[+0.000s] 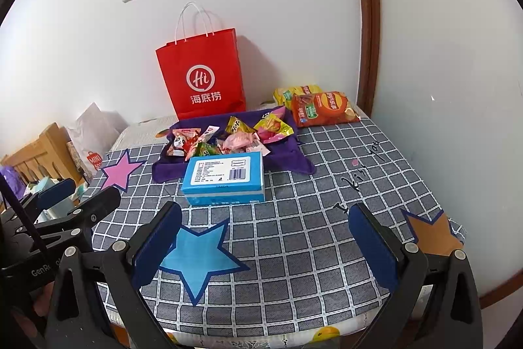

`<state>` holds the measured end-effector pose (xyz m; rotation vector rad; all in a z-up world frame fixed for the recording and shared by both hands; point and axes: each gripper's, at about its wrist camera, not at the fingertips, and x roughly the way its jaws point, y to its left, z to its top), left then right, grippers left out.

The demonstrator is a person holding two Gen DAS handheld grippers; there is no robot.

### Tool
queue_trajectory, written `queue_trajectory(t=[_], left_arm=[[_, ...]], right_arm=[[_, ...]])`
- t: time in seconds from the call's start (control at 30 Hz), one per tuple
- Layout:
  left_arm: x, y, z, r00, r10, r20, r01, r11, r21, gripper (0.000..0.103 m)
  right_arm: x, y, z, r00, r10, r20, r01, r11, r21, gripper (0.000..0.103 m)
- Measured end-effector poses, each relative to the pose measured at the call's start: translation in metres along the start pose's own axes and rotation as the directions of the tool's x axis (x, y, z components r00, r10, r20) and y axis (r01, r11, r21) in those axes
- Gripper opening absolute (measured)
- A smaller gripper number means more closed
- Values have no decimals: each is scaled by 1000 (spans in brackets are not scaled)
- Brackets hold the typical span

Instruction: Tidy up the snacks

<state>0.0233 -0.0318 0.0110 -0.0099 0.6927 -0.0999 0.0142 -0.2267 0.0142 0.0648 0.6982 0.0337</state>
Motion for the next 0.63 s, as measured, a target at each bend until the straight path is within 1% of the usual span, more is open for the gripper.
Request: queue_trajectory(t=[0.37, 0.63], left_arm=[[-2, 1, 1, 1000, 5, 1, -5, 1000, -7, 92], [4, 4, 1, 1000, 15, -18, -16, 1000, -22, 92]], right_arm=[[-4, 3, 0, 1000, 8, 11, -8, 1000, -3, 101], [-1, 4, -3, 1000, 16, 5, -16, 1000, -6, 101]])
